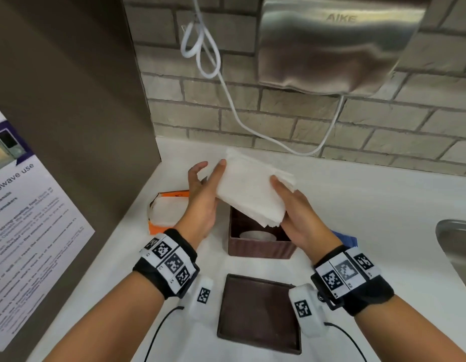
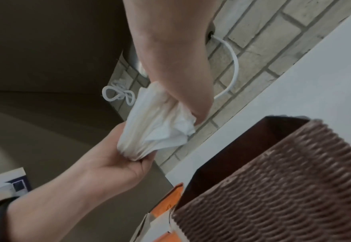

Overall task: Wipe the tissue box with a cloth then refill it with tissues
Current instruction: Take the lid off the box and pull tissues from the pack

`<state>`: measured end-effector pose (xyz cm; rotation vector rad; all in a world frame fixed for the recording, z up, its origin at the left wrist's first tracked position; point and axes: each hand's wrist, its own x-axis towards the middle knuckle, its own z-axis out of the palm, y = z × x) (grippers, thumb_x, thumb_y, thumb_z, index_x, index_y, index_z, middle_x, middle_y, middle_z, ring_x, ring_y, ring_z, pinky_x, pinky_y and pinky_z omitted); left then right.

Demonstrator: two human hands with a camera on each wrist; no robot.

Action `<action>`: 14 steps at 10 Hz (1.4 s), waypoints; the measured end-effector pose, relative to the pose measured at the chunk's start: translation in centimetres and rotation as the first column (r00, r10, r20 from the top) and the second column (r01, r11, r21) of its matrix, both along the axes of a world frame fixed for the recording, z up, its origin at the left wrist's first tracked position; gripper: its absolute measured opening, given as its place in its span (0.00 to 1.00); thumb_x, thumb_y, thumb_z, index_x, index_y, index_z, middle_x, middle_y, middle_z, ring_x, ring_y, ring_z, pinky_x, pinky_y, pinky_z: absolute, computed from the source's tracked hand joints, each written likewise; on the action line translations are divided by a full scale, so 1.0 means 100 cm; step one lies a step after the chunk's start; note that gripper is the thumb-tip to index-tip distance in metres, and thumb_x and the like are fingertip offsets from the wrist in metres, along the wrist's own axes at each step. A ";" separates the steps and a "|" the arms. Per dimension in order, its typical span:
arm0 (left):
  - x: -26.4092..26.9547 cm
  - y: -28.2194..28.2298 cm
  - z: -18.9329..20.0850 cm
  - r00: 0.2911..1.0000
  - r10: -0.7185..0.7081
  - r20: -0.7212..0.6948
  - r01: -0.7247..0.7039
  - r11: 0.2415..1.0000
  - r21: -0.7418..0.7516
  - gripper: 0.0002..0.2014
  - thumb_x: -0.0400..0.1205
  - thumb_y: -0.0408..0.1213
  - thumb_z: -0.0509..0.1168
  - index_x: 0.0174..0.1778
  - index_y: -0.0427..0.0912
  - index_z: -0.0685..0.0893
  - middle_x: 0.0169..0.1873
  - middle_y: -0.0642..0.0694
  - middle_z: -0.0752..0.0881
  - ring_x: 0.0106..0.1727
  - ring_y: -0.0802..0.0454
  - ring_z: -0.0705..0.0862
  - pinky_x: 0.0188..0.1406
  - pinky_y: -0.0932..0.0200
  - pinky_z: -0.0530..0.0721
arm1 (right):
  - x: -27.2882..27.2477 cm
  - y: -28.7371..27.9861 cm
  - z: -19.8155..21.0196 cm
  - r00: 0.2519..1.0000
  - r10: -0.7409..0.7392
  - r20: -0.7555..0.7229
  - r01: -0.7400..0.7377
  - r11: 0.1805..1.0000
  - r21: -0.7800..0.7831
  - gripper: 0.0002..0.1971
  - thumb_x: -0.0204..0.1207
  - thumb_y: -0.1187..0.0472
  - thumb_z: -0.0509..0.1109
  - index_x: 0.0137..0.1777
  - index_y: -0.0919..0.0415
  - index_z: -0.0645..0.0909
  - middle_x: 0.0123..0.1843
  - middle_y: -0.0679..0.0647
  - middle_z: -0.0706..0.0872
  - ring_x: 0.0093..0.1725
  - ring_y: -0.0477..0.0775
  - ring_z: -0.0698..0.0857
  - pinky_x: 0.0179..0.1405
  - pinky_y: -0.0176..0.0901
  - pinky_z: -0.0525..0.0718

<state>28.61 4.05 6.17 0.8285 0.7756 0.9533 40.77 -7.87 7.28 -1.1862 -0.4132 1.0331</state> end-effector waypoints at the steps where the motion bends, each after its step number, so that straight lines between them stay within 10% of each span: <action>1: 0.009 -0.010 -0.008 0.977 -0.039 -0.210 0.061 0.993 0.099 0.19 0.78 0.47 0.72 0.59 0.52 0.72 0.59 0.43 0.82 0.60 0.45 0.84 0.66 0.43 0.83 | 0.003 0.000 -0.005 0.998 0.052 0.034 -0.048 0.993 -0.106 0.22 0.78 0.50 0.71 0.70 0.58 0.78 0.62 0.60 0.89 0.60 0.60 0.88 0.48 0.51 0.89; 2: 0.013 -0.014 -0.023 0.944 -0.035 -0.327 0.082 0.988 0.132 0.16 0.82 0.42 0.68 0.60 0.47 0.69 0.57 0.42 0.81 0.57 0.45 0.83 0.64 0.48 0.83 | 0.022 -0.006 -0.005 0.991 0.117 0.070 -0.102 0.978 -0.184 0.18 0.79 0.65 0.69 0.68 0.64 0.79 0.61 0.62 0.89 0.59 0.60 0.88 0.54 0.49 0.89; 4: 0.007 -0.017 -0.035 0.740 -0.144 -0.657 0.431 0.851 0.299 0.11 0.83 0.30 0.59 0.56 0.50 0.69 0.32 0.50 0.71 0.29 0.55 0.72 0.26 0.65 0.71 | 0.059 -0.015 -0.009 0.926 0.194 0.324 -0.031 0.894 -0.447 0.19 0.79 0.66 0.69 0.70 0.63 0.75 0.65 0.62 0.85 0.62 0.61 0.85 0.65 0.57 0.83; 6: 0.010 -0.023 -0.033 0.488 -0.158 -0.859 0.630 0.744 0.221 0.18 0.81 0.38 0.65 0.67 0.47 0.74 0.46 0.49 0.77 0.42 0.52 0.79 0.33 0.63 0.75 | 0.046 -0.005 -0.019 0.630 0.440 0.640 0.138 0.747 -0.650 0.22 0.81 0.60 0.65 0.74 0.61 0.69 0.68 0.57 0.79 0.67 0.61 0.79 0.56 0.40 0.75; 8: 0.019 -0.029 -0.032 0.266 0.017 -0.964 0.736 0.643 0.215 0.22 0.82 0.34 0.62 0.72 0.40 0.69 0.50 0.41 0.82 0.53 0.43 0.84 0.49 0.56 0.80 | 0.033 0.006 -0.024 0.415 0.621 0.665 0.196 0.653 -0.731 0.26 0.83 0.63 0.61 0.79 0.65 0.58 0.68 0.66 0.80 0.65 0.65 0.80 0.55 0.47 0.78; 11: 0.031 -0.035 -0.032 0.146 0.032 -0.989 0.733 0.668 0.130 0.18 0.84 0.28 0.56 0.70 0.31 0.69 0.66 0.32 0.79 0.65 0.37 0.80 0.55 0.55 0.76 | 0.028 0.023 -0.030 0.279 0.756 0.592 0.267 0.531 -0.804 0.20 0.80 0.70 0.61 0.71 0.70 0.66 0.64 0.65 0.81 0.62 0.64 0.82 0.45 0.43 0.75; 12: 0.040 -0.039 -0.016 -0.074 0.100 -0.992 0.837 0.547 -0.007 0.18 0.86 0.25 0.54 0.73 0.27 0.68 0.70 0.34 0.77 0.69 0.40 0.79 0.65 0.56 0.75 | 0.025 0.028 -0.032 0.243 0.797 0.554 0.291 0.484 -0.825 0.19 0.81 0.70 0.61 0.71 0.70 0.68 0.67 0.65 0.80 0.65 0.63 0.81 0.51 0.43 0.78; 13: 0.044 -0.038 -0.020 -0.140 0.019 -0.990 0.798 0.594 -0.102 0.18 0.87 0.28 0.56 0.72 0.26 0.71 0.71 0.33 0.75 0.72 0.39 0.77 0.69 0.54 0.74 | 0.021 0.035 -0.035 0.202 0.834 0.514 0.313 0.442 -0.841 0.18 0.82 0.69 0.60 0.72 0.71 0.71 0.70 0.65 0.80 0.68 0.62 0.81 0.61 0.44 0.79; 14: 0.045 -0.036 -0.023 -0.278 0.097 -0.956 0.903 0.364 -0.226 0.16 0.87 0.27 0.55 0.70 0.25 0.74 0.70 0.31 0.78 0.71 0.38 0.78 0.68 0.54 0.75 | 0.019 0.040 -0.038 0.192 0.888 0.419 0.298 0.354 -0.887 0.18 0.85 0.67 0.58 0.73 0.71 0.72 0.73 0.65 0.78 0.72 0.62 0.78 0.69 0.47 0.76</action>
